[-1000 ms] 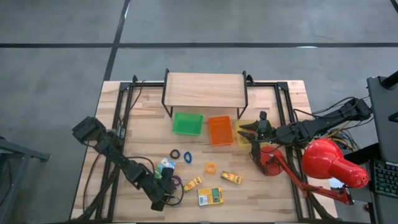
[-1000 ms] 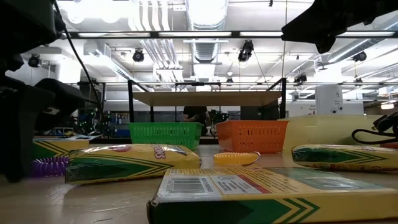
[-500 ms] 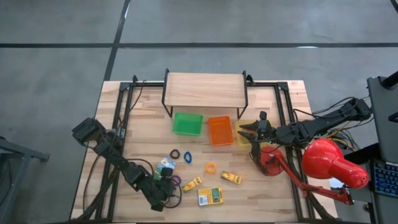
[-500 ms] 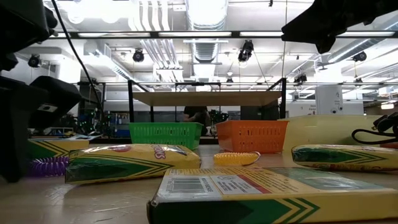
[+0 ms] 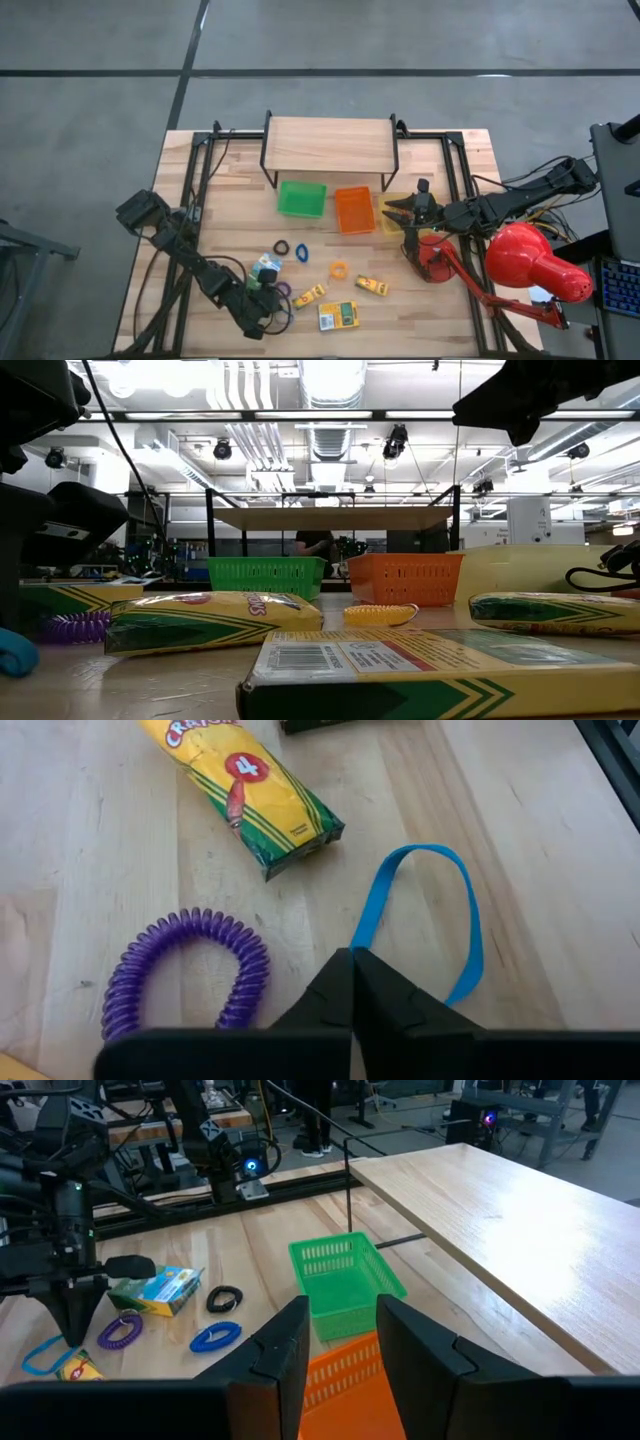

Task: Pick & Place Office Desk Supplies
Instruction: Put the blue rubber band into the yellow bin

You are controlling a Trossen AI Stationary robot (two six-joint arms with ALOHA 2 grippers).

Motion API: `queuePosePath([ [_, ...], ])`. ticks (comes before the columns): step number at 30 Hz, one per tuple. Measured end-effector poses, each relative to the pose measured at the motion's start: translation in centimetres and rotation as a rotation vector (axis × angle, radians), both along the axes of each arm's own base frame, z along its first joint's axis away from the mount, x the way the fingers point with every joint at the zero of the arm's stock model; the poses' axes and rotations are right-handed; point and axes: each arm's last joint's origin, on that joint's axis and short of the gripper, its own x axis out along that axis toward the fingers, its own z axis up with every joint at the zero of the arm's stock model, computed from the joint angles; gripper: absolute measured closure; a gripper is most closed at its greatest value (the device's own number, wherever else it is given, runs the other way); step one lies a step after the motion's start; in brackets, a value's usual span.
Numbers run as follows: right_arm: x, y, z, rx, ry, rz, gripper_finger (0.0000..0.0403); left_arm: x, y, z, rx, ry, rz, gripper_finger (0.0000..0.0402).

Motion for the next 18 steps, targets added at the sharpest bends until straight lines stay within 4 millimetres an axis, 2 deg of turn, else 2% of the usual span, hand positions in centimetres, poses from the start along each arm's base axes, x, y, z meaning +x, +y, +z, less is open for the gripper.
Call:
queuePosePath([
  [8,0.0,0.0,0.0,0.000,0.000,0.000,0.0291,-0.1,0.2,0.5,0.000,-0.001,0.005,0.0398],
  [18,0.0,0.0,0.0,0.000,0.001,0.000,0.0279,-0.4,0.7,4.9,-0.013,-0.098,0.026,0.0398],
])
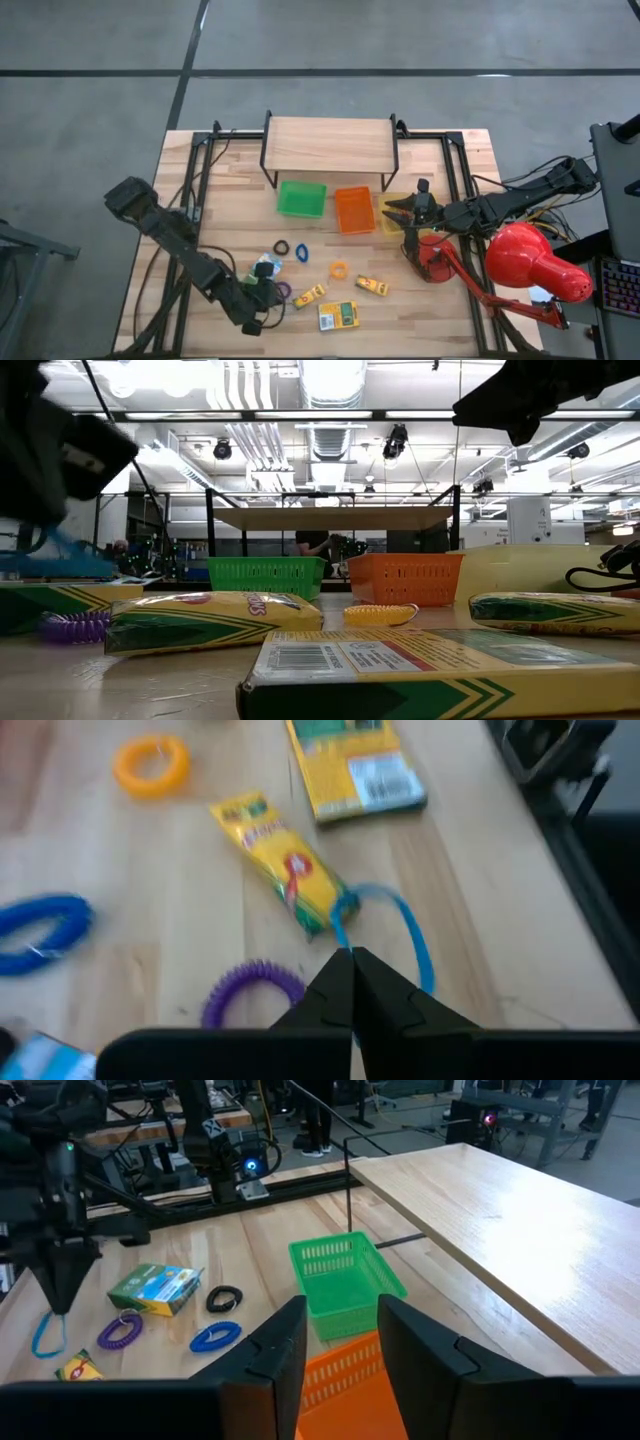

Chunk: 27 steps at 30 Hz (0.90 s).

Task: Pick & Place Office Desk Supplies
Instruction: Put the blue rubber band into the yellow bin

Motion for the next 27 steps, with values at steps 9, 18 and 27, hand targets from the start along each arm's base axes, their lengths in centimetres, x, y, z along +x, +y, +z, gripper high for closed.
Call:
queuePosePath([
  [9,0.0,0.0,0.0,0.000,0.000,0.000,0.0273,0.1,1.0,2.8,0.061,-0.141,0.041,0.0398],
  [18,0.0,0.0,0.0,0.000,0.000,0.000,0.0286,2.8,5.5,4.7,0.148,-0.247,0.207,0.0399],
  [27,0.0,0.0,0.0,0.000,0.000,0.000,0.0294,6.8,14.4,5.1,0.001,-0.208,0.270,0.0399],
])
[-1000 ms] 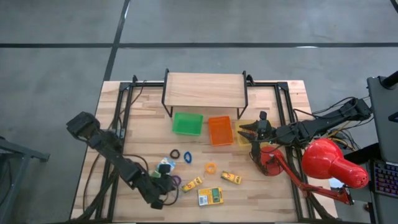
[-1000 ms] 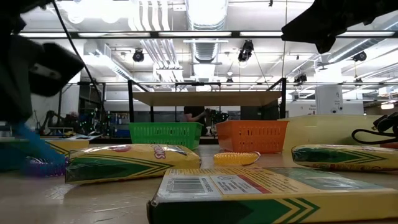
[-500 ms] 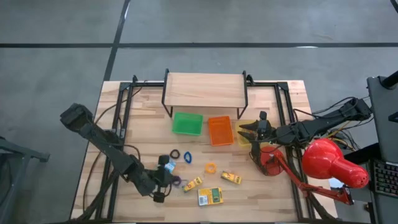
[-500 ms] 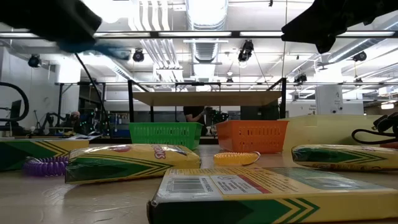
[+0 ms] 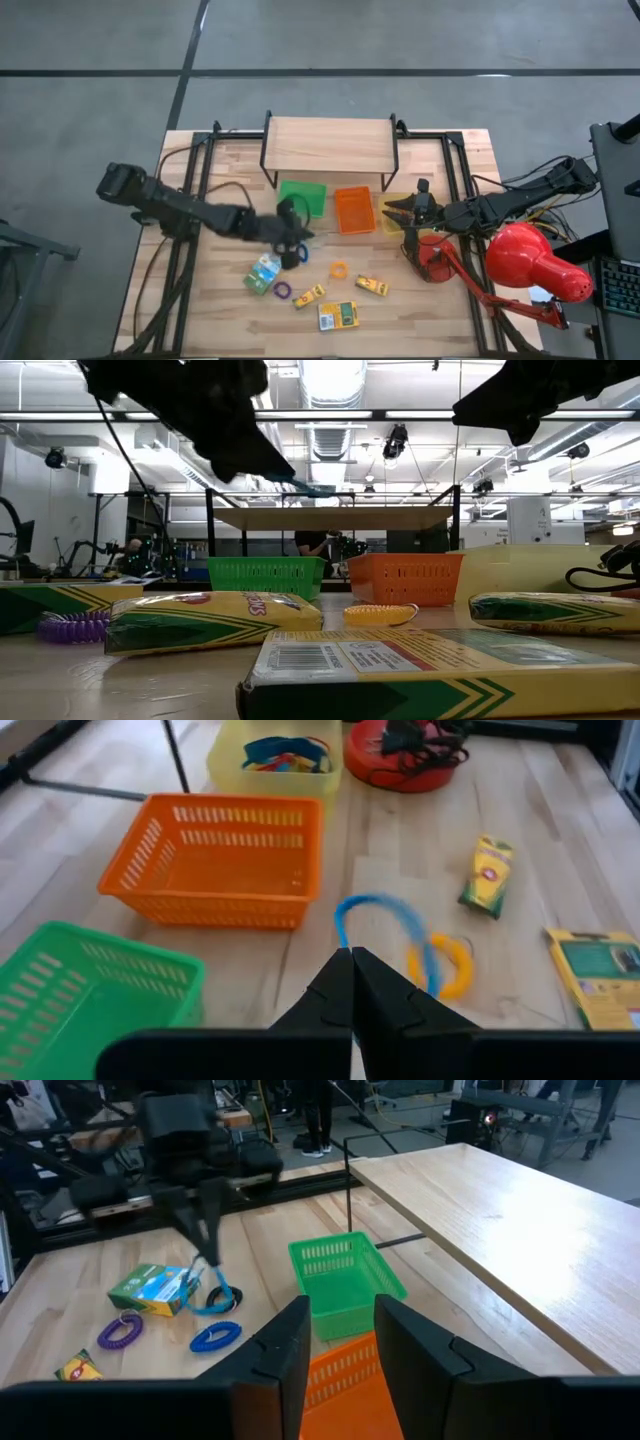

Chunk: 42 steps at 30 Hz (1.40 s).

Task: Pick & Place Office Desk Supplies
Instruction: Put the blue rubber band into the yellow bin

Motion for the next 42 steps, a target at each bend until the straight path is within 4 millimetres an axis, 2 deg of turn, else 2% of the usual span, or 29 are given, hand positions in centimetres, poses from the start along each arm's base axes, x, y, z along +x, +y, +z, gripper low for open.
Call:
queuePosePath([
  [4,0.0,0.0,0.0,0.000,0.000,0.000,0.0289,0.5,1.3,-0.3,-0.036,-0.002,-0.004,0.0399],
  [20,0.0,0.0,0.0,0.000,0.000,0.000,0.0278,1.8,0.6,-1.2,-0.055,-0.067,-0.070,0.0399],
  [24,0.0,0.0,0.0,0.000,0.001,0.001,0.0283,2.5,0.5,-2.5,-0.018,-0.061,-0.091,0.0399],
  [33,0.0,0.0,0.0,0.000,0.001,0.000,0.0295,4.5,0.6,-8.3,0.020,0.052,-0.096,0.0399],
  [42,0.0,0.0,0.0,-0.001,0.003,0.000,0.0293,5.6,2.0,-8.3,0.002,0.042,-0.039,0.0399],
])
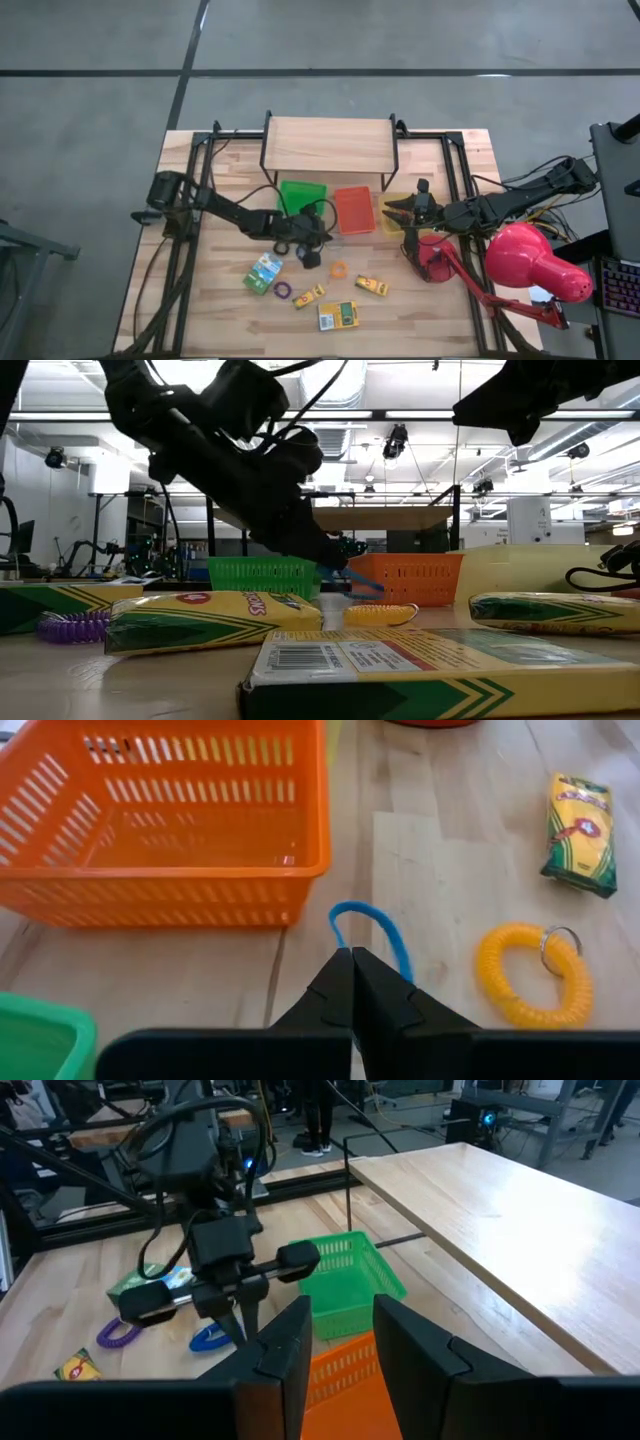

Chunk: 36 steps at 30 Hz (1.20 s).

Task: Pick & Place Office Desk Supplies
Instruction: Put the blue rubber band into the yellow bin

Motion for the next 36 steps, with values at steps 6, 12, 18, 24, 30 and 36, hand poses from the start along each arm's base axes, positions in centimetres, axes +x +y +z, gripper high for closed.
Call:
queuePosePath([
  [6,0.00,0.00,0.00,0.000,0.000,0.000,0.0287,-0.08,0.06,-0.11,0.001,0.011,0.002,0.0399],
  [12,0.00,0.00,0.00,0.000,0.000,0.000,0.0285,-0.12,0.06,-0.16,0.001,0.016,0.001,0.0393],
  [18,0.00,0.00,0.00,0.000,0.000,0.000,0.0294,-0.13,0.06,-0.17,0.001,0.017,0.001,0.0376],
  [24,0.00,0.01,0.01,0.000,0.000,0.001,0.0302,-0.14,0.02,-0.16,-0.005,0.017,-0.008,0.0337],
  [30,0.00,0.00,0.00,0.000,0.000,0.000,0.0308,-0.14,-0.01,-0.17,-0.012,0.019,-0.017,0.0290],
  [36,0.00,0.00,0.00,0.000,0.000,0.000,0.0308,-0.24,-0.08,0.39,-0.031,0.010,-0.037,0.0266],
])
